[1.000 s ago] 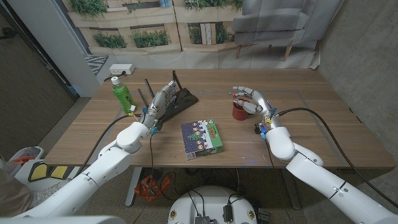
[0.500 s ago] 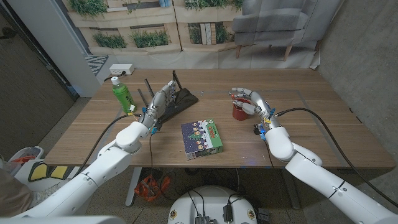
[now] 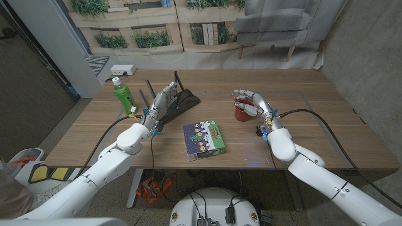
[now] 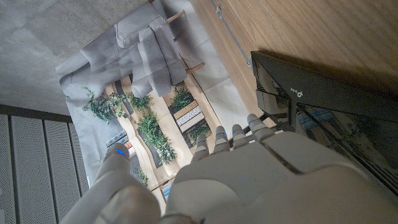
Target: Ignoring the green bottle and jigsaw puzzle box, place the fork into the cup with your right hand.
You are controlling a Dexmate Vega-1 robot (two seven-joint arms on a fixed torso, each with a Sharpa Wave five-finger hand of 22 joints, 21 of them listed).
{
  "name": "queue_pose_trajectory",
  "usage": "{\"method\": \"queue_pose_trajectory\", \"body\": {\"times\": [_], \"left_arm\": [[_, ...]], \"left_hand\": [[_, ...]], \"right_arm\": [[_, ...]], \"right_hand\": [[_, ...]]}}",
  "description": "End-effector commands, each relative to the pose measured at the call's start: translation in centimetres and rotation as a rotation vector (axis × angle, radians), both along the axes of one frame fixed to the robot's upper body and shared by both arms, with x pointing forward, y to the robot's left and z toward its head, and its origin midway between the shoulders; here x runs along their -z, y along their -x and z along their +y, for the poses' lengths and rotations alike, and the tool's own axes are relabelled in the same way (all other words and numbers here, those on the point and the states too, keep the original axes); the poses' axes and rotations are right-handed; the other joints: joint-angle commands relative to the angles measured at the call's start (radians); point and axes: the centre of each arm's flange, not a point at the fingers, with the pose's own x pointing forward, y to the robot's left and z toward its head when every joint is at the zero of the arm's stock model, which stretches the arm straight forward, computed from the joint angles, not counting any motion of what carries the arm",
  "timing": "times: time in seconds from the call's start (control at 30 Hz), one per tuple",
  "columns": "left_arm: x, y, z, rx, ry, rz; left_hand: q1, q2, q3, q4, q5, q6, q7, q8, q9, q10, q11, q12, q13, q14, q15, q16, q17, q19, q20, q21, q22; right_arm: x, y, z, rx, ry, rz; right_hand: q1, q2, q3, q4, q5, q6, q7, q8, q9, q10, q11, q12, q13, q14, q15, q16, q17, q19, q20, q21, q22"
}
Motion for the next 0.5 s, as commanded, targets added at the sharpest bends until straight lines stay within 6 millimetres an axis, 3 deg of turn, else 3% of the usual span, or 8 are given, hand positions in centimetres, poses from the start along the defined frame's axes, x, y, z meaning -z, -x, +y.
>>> {"method": "queue_pose_trajectory", "body": {"times": [0.03,0.23,0.5], "left_arm": [[0.14,-0.1,-0.1,0.0,0.001,0.006],[0.15,-0.2,-0.16,0.002,0.0,0.006],[0.26,-0.23,-0.09,0.002,0.003,0.006]], "left_hand": [[-0.001,0.001,-0.006,0.0,0.0,0.0,0.002,0.004,0.003,0.006,0.005,0.0,0.002,-0.025,-0.008,0.005,0.003,-0.004,-0.006,0.005,0.004],[-0.001,0.001,-0.006,0.0,0.0,0.0,0.002,0.004,0.003,0.006,0.006,0.0,0.002,-0.025,-0.008,0.004,0.003,-0.004,-0.006,0.005,0.004],[0.0,0.001,-0.006,0.0,0.0,-0.001,0.002,0.003,0.003,0.005,0.006,0.0,0.002,-0.025,-0.008,0.004,0.003,-0.004,-0.005,0.005,0.004]], "right_arm": [[0.4,-0.22,-0.21,-0.005,-0.004,0.011],[0.46,-0.2,-0.26,-0.013,-0.004,0.008],[0.47,-0.29,-0.25,-0.035,0.002,0.014]], "right_hand": [[0.009,0.0,-0.004,0.002,0.004,0.004,0.0,0.0,0.003,0.033,-0.03,0.061,0.044,-0.006,-0.188,-0.003,0.004,0.0,-0.012,0.005,0.005],[-0.012,-0.02,-0.024,0.009,0.004,-0.033,0.008,-0.011,0.003,-0.01,-0.025,0.042,0.036,-0.032,-0.18,-0.016,0.003,-0.003,0.001,0.004,0.004],[-0.104,-0.053,-0.074,0.038,-0.002,-0.107,0.034,-0.018,0.005,-0.144,0.006,-0.018,0.018,-0.077,-0.164,-0.047,-0.01,-0.016,0.03,-0.002,0.003]]}}
